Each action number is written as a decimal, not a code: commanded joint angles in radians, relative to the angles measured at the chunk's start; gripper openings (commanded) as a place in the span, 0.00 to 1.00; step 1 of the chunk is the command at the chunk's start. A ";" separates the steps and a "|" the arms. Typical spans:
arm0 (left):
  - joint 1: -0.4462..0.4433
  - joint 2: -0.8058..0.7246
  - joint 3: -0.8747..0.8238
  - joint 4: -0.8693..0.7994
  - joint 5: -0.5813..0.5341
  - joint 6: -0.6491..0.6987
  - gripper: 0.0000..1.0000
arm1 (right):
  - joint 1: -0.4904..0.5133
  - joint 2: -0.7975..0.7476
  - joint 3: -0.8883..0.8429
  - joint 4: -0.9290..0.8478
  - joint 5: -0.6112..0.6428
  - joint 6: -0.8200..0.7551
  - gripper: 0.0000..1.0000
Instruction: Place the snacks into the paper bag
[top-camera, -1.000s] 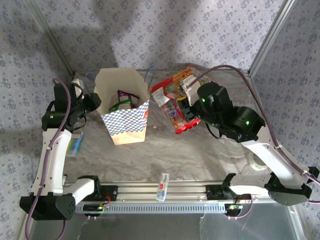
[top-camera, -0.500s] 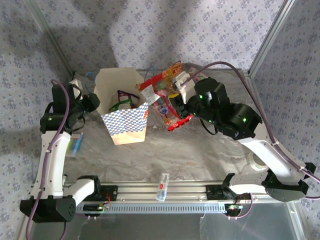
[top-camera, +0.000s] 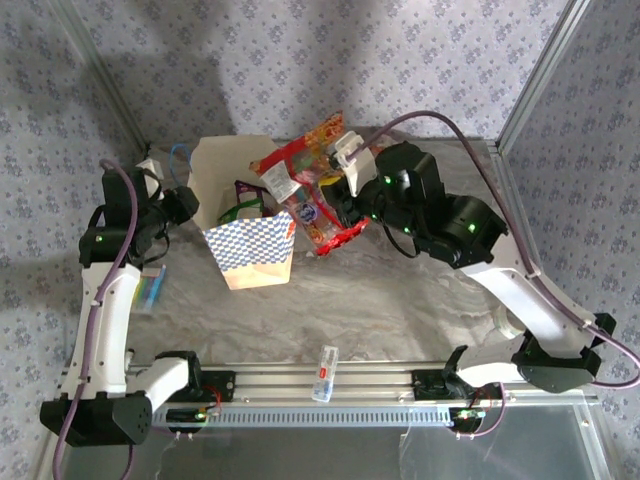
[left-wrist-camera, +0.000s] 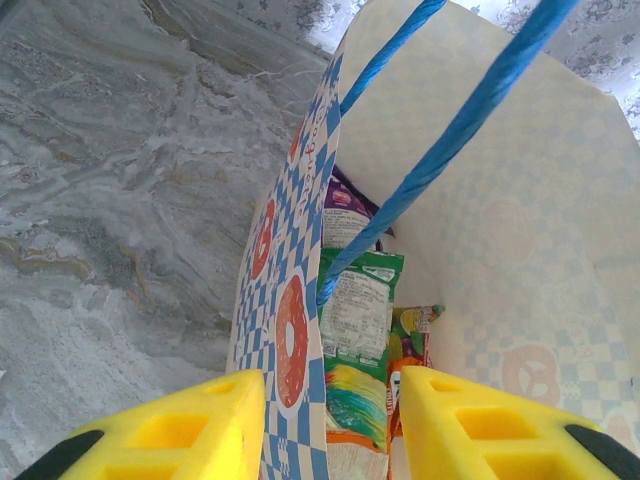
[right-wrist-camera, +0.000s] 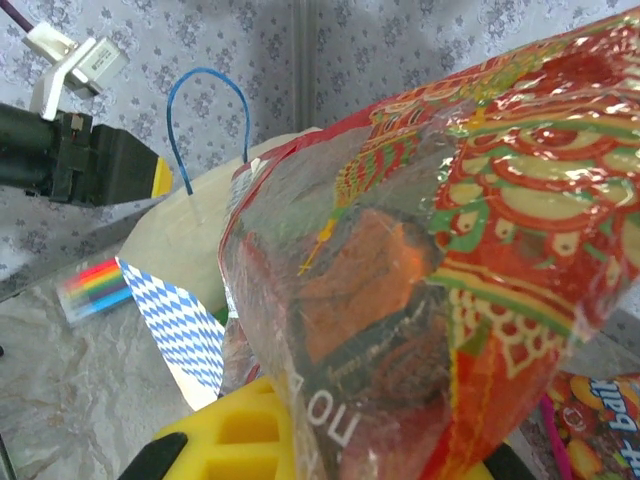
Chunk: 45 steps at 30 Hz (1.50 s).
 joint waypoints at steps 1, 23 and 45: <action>0.006 -0.001 0.017 0.007 0.015 0.016 0.40 | 0.007 0.008 0.099 0.170 -0.015 0.006 0.00; 0.038 0.107 0.034 0.062 0.063 0.013 0.24 | -0.013 0.255 0.379 0.300 -0.016 0.126 0.00; 0.072 0.125 0.022 0.076 0.171 0.000 0.08 | -0.090 0.591 0.719 0.259 -0.164 0.391 0.00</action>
